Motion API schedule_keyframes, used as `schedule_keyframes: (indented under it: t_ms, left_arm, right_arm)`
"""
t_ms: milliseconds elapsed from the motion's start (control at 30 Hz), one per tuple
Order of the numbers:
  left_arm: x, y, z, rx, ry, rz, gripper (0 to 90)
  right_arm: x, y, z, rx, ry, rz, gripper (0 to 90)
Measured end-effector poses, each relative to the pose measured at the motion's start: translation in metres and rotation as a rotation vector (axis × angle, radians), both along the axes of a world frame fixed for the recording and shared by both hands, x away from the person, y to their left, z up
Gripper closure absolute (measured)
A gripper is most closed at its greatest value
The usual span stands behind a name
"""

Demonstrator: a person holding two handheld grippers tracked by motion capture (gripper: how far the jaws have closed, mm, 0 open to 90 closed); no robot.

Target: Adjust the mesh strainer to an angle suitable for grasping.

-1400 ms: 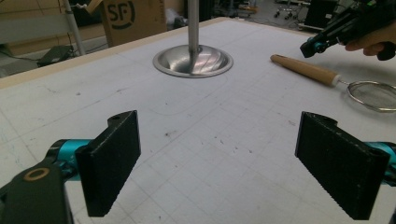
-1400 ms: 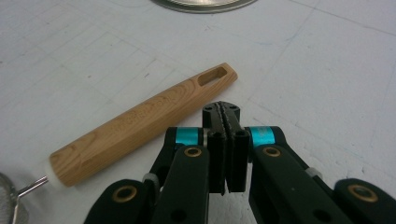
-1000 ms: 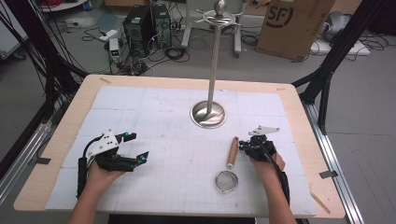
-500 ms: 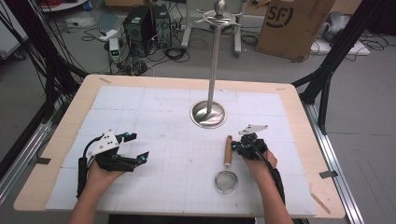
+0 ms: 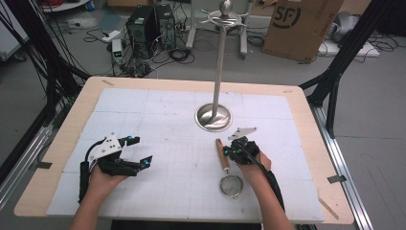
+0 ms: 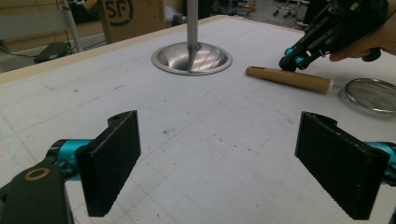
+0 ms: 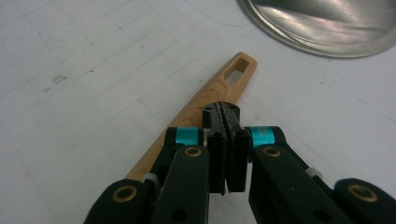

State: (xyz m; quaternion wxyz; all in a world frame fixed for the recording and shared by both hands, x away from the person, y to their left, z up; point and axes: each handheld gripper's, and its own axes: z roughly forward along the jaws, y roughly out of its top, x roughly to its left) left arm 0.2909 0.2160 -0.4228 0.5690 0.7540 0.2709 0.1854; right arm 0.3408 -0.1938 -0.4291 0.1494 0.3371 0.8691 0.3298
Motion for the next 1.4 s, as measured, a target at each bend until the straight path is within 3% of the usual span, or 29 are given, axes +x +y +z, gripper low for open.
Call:
schedule_keyframes:
  t_ms: [633, 933, 1167, 1400]
  left_arm:
    - [0.0, 0.001, 0.0, 0.001, 0.002, 0.002, 14.8]
    - [0.0, 0.001, 0.001, 0.001, -0.001, 0.003, 14.8]
    - [0.0, 0.001, 0.001, 0.002, 0.0, 0.003, 14.8]
    - [0.0, 0.002, 0.001, 0.004, -0.001, 0.001, 14.8]
  right_arm:
    - [-0.016, 0.042, 0.002, -0.012, 0.036, 0.154, 89.3]
    - [-0.022, 0.053, 0.002, -0.017, 0.046, 0.207, 89.3]
    - [-0.025, 0.055, 0.003, -0.015, 0.051, 0.219, 88.5]
    - [-0.027, 0.044, 0.011, 0.053, 0.03, 0.193, 82.2]
